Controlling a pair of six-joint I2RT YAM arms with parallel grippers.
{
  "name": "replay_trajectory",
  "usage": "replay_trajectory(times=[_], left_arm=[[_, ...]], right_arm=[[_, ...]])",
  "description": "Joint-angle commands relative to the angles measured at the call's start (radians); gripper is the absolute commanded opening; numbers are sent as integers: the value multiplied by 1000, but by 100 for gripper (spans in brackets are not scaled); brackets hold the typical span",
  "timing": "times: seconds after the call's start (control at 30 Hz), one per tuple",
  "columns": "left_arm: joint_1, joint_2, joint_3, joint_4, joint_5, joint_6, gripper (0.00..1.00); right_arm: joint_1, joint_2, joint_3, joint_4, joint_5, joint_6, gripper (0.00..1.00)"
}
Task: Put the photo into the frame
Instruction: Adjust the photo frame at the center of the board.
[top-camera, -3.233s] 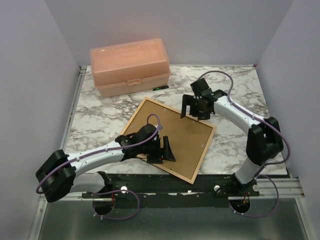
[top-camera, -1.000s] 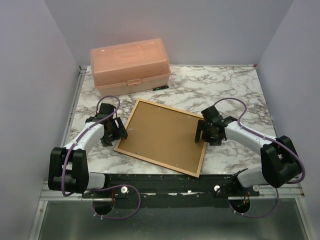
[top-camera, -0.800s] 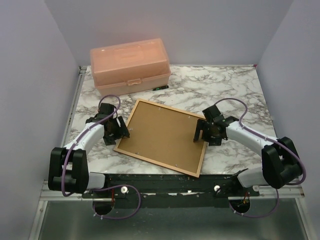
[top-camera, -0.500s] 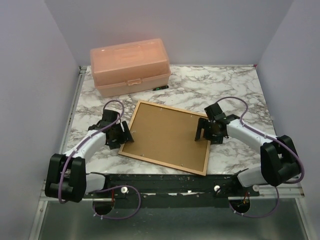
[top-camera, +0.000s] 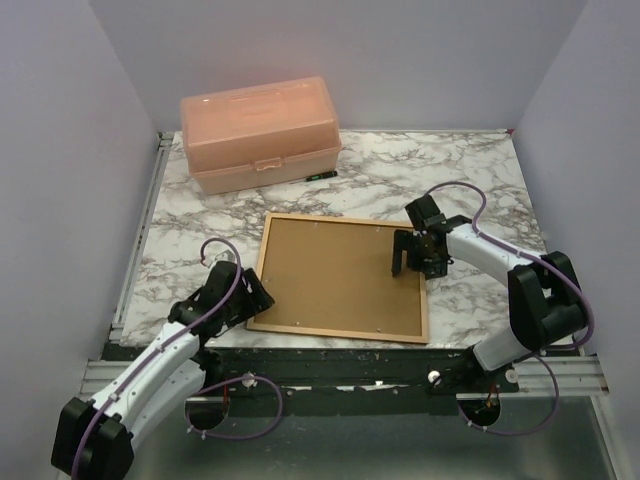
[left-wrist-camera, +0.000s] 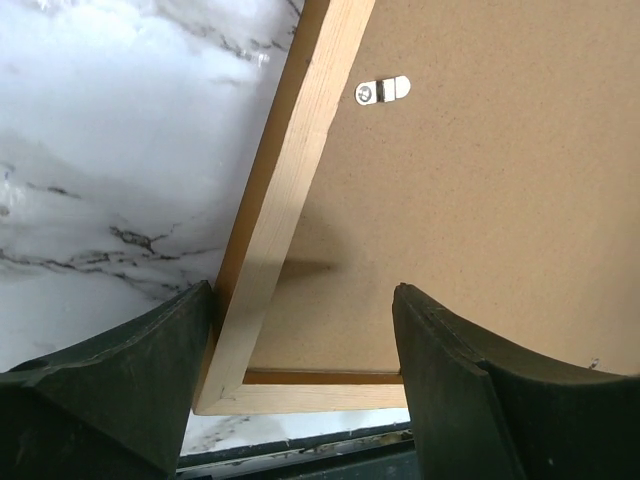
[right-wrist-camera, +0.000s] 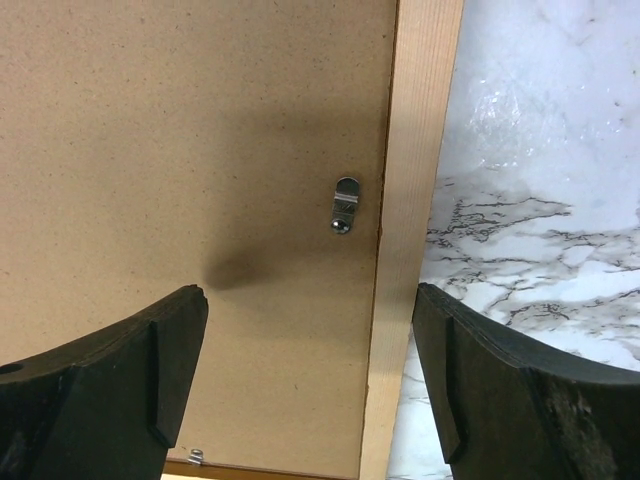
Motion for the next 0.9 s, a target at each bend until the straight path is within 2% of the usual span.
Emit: replay_trajectory(times=[0.0, 0.13, 0.2, 0.37, 0.47, 0.87], left_arm=[[-67, -131, -93, -87, 160, -214, 72], [-70, -165, -111, -92, 161, -224, 73], [-70, -152, -102, -95, 157, -218, 75], [-70, -87, -13, -157, 90, -183, 93], [-70, -32, 55, -212, 32, -146, 97], [-26, 279, 315, -264, -92, 1, 99]], right_arm=[[30, -1, 13, 100, -201, 56, 89], [31, -8, 14, 88, -147, 58, 92], [31, -4, 21, 70, -110, 60, 98], [24, -8, 20, 51, -46, 63, 100], [0, -11, 16, 68, -78, 54, 100], [-98, 24, 49, 64, -79, 23, 99]])
